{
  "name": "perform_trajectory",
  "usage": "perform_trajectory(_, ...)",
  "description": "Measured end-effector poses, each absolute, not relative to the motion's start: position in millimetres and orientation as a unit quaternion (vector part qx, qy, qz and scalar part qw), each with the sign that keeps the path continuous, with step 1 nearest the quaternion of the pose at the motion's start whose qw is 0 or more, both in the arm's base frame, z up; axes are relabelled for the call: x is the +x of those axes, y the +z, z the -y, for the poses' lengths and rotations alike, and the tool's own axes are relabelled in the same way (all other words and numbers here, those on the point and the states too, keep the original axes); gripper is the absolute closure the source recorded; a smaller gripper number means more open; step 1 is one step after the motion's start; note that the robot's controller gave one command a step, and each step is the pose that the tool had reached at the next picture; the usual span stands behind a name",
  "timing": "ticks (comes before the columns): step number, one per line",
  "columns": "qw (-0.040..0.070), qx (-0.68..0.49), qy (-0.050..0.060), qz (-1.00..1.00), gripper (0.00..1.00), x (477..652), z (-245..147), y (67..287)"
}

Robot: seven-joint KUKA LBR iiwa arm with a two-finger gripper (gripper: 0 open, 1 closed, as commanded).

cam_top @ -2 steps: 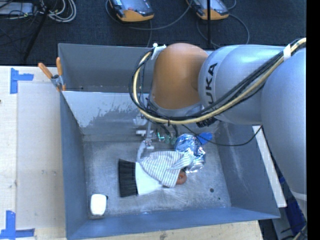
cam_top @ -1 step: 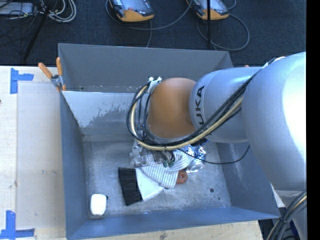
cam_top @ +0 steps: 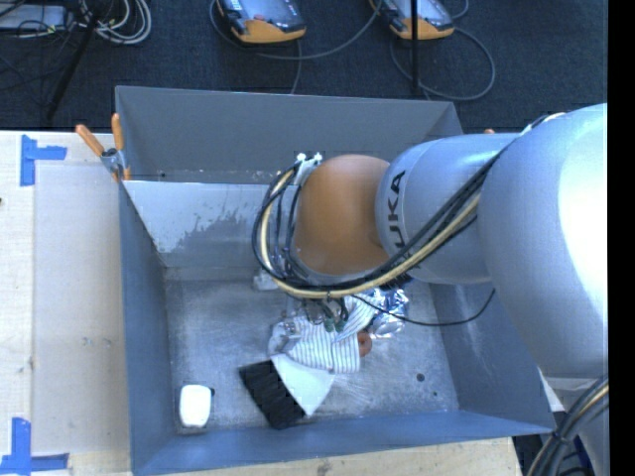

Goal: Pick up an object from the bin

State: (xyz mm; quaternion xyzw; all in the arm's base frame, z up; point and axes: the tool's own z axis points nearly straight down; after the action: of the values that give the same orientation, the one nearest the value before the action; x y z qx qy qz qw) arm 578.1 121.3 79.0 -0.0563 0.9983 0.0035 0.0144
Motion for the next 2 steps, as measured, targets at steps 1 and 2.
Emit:
perform_trajectory(1, 0.014, -0.056, 0.004, -0.998, 0.00, 577.9, -121.1, 78.9)
perform_trajectory(2, 0.014, -0.057, 0.004, -0.998, 0.00, 577.7, -121.0, 78.9)
